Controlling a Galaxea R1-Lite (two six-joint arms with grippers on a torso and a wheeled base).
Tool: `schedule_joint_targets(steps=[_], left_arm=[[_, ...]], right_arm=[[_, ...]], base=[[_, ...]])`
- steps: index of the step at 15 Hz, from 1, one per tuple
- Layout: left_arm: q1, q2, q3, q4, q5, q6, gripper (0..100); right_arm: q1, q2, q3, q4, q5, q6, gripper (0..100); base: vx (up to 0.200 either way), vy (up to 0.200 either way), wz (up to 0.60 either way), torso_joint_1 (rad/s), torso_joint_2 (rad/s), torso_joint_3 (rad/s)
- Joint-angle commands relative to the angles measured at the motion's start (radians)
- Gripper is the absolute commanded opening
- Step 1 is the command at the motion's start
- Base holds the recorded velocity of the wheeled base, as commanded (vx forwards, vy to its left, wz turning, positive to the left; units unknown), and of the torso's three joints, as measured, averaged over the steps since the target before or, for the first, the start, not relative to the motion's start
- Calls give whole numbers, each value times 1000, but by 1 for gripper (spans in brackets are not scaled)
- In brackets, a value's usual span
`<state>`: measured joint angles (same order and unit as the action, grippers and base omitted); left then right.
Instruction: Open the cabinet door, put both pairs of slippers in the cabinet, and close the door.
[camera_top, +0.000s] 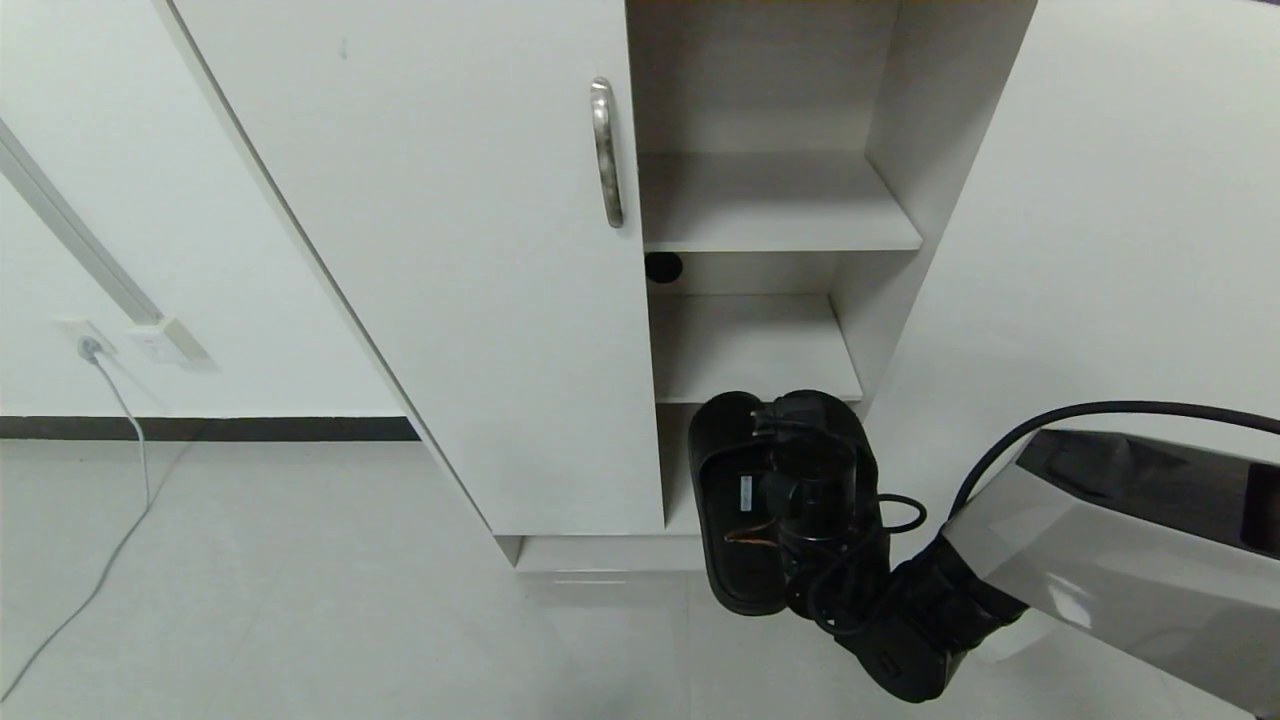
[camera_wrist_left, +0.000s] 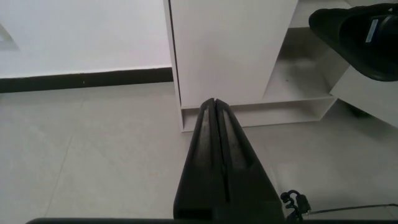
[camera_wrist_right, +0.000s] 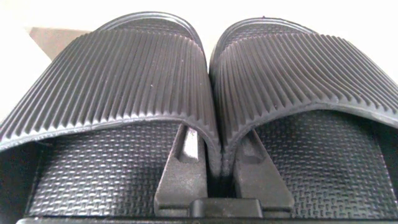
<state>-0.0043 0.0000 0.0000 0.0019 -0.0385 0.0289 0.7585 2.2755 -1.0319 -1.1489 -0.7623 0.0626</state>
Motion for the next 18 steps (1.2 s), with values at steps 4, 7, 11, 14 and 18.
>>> schedule_joint_targets(steps=[4,7,11,14,18], left_arm=[[0,2,0,0,0,0,0],[0,2,0,0,0,-1,0],[0,2,0,0,0,-1,0],[0,2,0,0,0,-1,0],[0,2,0,0,0,-1,0]], right_arm=[[-8,-1,-4,0,0,0,0],[-8,1,-4,-2,0,2,0],[-16,9,-7,-3,6,2,0],[-27,10,-16,-2,8,2,0],[-62,44,-102,6,38,-35,0]], base=[[200,0,0,2,1,-2],[133,0,0,3,2,0],[0,0,0,0,0,0],[0,0,0,0,0,0],[0,0,0,0,0,0]])
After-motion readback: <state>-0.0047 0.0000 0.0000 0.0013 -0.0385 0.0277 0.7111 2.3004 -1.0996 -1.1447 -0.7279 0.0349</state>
